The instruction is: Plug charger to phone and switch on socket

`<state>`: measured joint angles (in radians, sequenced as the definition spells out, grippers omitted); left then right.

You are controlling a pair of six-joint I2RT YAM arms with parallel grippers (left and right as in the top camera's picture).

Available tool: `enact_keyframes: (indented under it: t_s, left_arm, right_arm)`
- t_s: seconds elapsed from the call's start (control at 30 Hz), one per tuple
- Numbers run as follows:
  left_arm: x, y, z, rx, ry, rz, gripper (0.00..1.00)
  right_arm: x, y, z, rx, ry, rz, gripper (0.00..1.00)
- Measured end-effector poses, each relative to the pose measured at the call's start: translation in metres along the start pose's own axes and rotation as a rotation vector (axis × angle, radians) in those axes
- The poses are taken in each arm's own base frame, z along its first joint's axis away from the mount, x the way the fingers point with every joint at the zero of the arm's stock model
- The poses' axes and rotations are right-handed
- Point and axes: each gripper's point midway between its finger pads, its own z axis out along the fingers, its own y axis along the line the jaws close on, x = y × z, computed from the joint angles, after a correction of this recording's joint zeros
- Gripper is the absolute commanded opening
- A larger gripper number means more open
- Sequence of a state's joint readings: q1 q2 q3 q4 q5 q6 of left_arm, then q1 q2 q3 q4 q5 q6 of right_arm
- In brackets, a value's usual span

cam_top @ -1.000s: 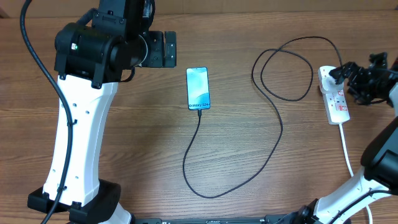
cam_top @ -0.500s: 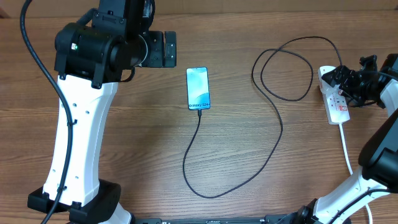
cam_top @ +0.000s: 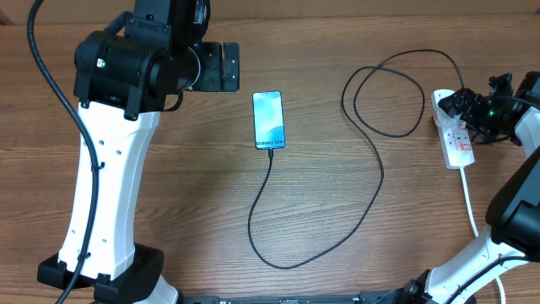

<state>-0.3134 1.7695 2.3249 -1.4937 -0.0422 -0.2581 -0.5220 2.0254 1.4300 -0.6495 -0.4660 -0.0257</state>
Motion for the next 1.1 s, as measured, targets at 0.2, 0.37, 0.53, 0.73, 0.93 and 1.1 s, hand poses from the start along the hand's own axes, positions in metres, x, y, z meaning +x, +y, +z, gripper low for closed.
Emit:
enact_keyframes:
  t_s: [0.2,0.37,0.53,0.73,0.93,1.1]
  left_arm:
    - [0.0000,0.0000,0.0000,0.000,0.000,0.000,1.00]
    - [0.0000,0.0000,0.0000,0.000,0.000,0.000,1.00]
    - [0.0000,0.0000,0.0000,0.000,0.000,0.000,1.00]
    - [0.0000,0.0001,0.0000,0.000,0.000,0.000,1.00]
    - [0.0000,0.0000,0.0000,0.000,0.000,0.000,1.00]
    - [0.0000,0.0000,0.0000,0.000,0.000,0.000,1.00]
  right_arm:
    - [0.0015,0.0083,0.0053,0.011,0.007,-0.026,0.99]
    - [0.0002,0.0083,0.0060,0.020,0.002,-0.032,0.99]
    - [-0.0002,0.0077,0.0062,0.025,0.001,-0.034,0.99]
    - [-0.0013,0.0066,0.0072,0.044,-0.004,-0.042,0.99]
    - [-0.0017,0.0053,0.0072,0.053,-0.005,-0.043,0.99]
    - [-0.0013,0.0015,0.0075,0.074,-0.003,-0.042,0.99]
